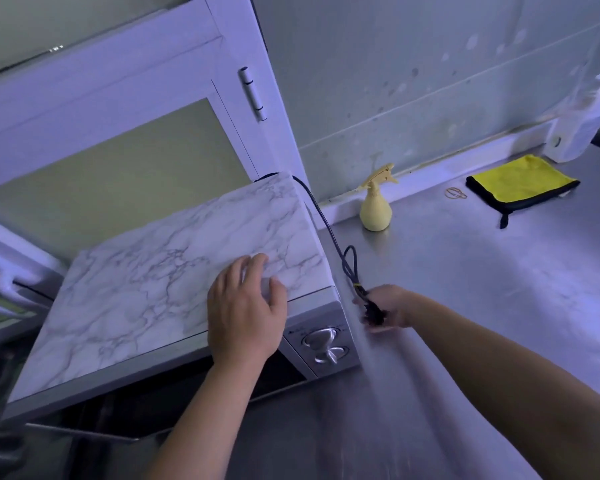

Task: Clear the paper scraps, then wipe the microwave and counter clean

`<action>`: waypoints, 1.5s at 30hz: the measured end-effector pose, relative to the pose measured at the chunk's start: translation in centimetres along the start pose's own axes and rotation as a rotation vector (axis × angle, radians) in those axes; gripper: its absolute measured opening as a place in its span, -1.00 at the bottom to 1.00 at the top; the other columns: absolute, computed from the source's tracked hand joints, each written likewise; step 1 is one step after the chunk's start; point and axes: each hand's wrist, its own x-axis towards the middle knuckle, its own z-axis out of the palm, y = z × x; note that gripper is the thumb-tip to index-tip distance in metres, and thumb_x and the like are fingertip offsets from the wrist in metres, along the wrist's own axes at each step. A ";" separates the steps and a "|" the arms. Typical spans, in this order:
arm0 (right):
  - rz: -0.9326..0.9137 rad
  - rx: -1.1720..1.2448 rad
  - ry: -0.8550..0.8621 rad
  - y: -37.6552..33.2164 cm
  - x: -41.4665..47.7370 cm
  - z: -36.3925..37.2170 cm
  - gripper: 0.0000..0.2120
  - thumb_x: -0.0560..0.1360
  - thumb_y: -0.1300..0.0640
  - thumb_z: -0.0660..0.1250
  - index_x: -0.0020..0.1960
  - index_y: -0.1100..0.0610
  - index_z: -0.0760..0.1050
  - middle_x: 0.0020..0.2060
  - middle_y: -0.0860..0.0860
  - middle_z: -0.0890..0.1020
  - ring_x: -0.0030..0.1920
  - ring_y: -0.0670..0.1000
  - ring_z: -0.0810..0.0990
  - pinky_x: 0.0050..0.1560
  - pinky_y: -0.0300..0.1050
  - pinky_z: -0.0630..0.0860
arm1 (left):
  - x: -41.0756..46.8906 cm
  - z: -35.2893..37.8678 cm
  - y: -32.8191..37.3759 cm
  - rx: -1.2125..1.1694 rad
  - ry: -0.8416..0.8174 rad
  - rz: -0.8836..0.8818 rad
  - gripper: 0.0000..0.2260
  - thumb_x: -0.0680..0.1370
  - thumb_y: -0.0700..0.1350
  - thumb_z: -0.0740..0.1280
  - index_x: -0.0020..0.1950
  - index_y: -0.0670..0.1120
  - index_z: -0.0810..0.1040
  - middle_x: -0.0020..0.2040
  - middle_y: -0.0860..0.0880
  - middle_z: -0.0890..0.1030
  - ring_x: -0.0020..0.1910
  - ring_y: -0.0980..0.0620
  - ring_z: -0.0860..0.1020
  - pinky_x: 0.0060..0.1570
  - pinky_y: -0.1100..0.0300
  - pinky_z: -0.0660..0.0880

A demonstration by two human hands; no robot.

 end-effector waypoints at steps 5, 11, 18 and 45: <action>-0.068 0.541 -0.073 0.6 1.4 0.6 -0.82 0.56 0.06 0.26 -0.10 0.16 0.49 -0.24 0.17 0.56 -0.24 0.19 0.62 -0.13 0.21 0.62 | -0.1 0.1 -0.2 -0.002 -0.003 0.003 -0.59 0.56 0.02 0.12 0.35 -0.05 0.51 0.33 -0.03 0.53 0.34 -0.08 0.42 0.34 -0.06 0.35; -0.193 0.064 0.043 2.1 1.5 1.4 -0.81 0.56 0.08 0.39 0.13 0.10 0.51 -0.13 0.18 0.63 -0.37 0.16 0.67 -0.37 0.06 0.66 | -0.1 0.2 0.0 -0.009 0.008 0.000 -0.59 0.56 0.01 0.13 0.35 -0.06 0.52 0.33 -0.04 0.53 0.33 -0.09 0.42 0.33 -0.07 0.36; -0.380 -0.629 0.315 3.5 2.4 1.3 -0.80 0.60 0.13 0.18 0.04 0.18 0.55 0.08 0.24 0.56 0.13 0.21 0.54 0.08 -0.02 0.48 | -0.1 0.3 0.0 -0.014 0.024 0.003 -0.59 0.55 0.00 0.15 0.34 -0.07 0.53 0.33 -0.05 0.54 0.33 -0.10 0.44 0.33 -0.06 0.36; -0.622 -0.365 0.348 7.1 -18.1 -4.6 -0.86 0.58 0.24 0.29 0.02 0.12 0.63 -0.10 0.05 0.67 -0.14 0.02 0.67 0.05 0.10 0.59 | 0.4 -0.7 -0.5 -0.038 -0.144 -0.016 -0.60 0.60 0.02 0.14 0.40 -0.04 0.48 0.39 -0.05 0.49 0.37 -0.11 0.37 0.38 0.02 0.27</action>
